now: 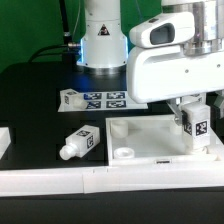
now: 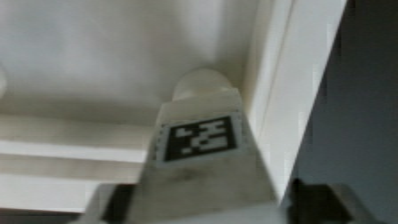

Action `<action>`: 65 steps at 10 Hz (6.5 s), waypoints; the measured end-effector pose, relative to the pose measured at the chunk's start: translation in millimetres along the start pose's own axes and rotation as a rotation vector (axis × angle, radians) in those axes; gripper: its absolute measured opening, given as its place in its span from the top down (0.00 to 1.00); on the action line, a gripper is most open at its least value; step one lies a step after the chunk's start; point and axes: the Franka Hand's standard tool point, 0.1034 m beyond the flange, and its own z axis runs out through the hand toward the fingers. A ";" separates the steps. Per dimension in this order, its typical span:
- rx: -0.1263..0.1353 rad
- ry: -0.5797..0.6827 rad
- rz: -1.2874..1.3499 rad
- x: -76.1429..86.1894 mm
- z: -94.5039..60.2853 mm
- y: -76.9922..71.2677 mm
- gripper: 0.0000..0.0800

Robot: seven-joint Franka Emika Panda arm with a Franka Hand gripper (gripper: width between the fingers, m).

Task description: Assemble one leg

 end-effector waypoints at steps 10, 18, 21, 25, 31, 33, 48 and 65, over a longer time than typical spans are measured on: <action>0.010 0.001 1.310 6.5 2.5 5.5 0.64; -0.032 0.028 0.535 4.3 6.3 -9.0 0.19; -0.036 0.025 0.353 4.4 6.2 -8.6 0.19; -0.051 0.027 0.223 6.3 5.6 -10.0 0.33; -0.049 0.028 0.825 4.1 6.3 -6.8 0.63; -0.043 -0.015 1.102 1.7 8.2 -10.6 0.64; -0.054 -0.007 0.178 8.9 2.9 -3.2 0.19; -0.028 -0.022 1.013 7.9 8.3 -10.9 0.29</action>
Offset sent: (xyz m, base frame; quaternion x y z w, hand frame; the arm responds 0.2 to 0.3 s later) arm -0.0092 0.0010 -0.0004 -0.0531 0.0293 0.1994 0.9780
